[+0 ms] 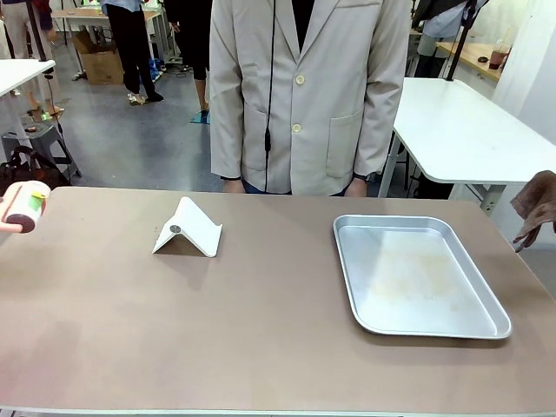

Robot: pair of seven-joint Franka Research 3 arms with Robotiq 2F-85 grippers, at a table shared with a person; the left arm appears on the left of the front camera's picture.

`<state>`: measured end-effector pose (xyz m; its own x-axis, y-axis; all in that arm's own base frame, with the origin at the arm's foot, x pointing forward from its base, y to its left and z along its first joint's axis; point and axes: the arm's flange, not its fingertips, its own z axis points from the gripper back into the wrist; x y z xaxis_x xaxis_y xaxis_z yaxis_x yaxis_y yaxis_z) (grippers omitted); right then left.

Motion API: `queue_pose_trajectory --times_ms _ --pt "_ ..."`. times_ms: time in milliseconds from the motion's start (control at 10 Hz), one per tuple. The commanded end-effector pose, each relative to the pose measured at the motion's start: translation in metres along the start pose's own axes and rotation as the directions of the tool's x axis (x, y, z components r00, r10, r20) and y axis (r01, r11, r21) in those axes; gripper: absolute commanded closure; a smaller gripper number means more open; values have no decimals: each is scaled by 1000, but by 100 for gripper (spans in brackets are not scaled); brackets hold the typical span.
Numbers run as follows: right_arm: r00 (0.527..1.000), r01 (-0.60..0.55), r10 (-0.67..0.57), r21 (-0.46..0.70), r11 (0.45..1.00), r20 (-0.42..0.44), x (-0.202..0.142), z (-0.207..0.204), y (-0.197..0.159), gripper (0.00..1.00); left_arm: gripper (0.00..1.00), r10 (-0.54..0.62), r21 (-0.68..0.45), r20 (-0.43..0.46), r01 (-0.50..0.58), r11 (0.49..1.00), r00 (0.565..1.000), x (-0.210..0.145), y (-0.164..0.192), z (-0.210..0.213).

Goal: Clean the surface of the table.
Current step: Clean the area not pointed to by the person.

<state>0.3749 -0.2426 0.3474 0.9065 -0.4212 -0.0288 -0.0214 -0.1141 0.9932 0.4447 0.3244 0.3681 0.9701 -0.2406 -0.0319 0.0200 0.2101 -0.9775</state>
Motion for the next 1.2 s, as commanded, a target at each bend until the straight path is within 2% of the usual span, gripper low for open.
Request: queue_pose_trajectory --times_ms 0,300,600,700,1100 --pt "1000 -7 7 0 1000 1 -1 0 4 90 78 -78 -107 -15 76 991 997 -43 -24 56" --pt "1000 -7 7 0 1000 1 -1 0 4 90 78 -83 -147 19 85 986 996 -61 -15 71" --pt "1000 -7 7 0 1000 1 -1 0 4 90 78 -53 -182 -15 49 982 998 -56 -13 69" --pt "1000 -7 7 0 1000 1 -1 0 4 90 78 -104 -129 47 109 986 994 -54 7 31" --pt "1000 -7 7 0 1000 1 -1 0 4 90 78 -104 -129 47 109 986 994 -54 7 31"
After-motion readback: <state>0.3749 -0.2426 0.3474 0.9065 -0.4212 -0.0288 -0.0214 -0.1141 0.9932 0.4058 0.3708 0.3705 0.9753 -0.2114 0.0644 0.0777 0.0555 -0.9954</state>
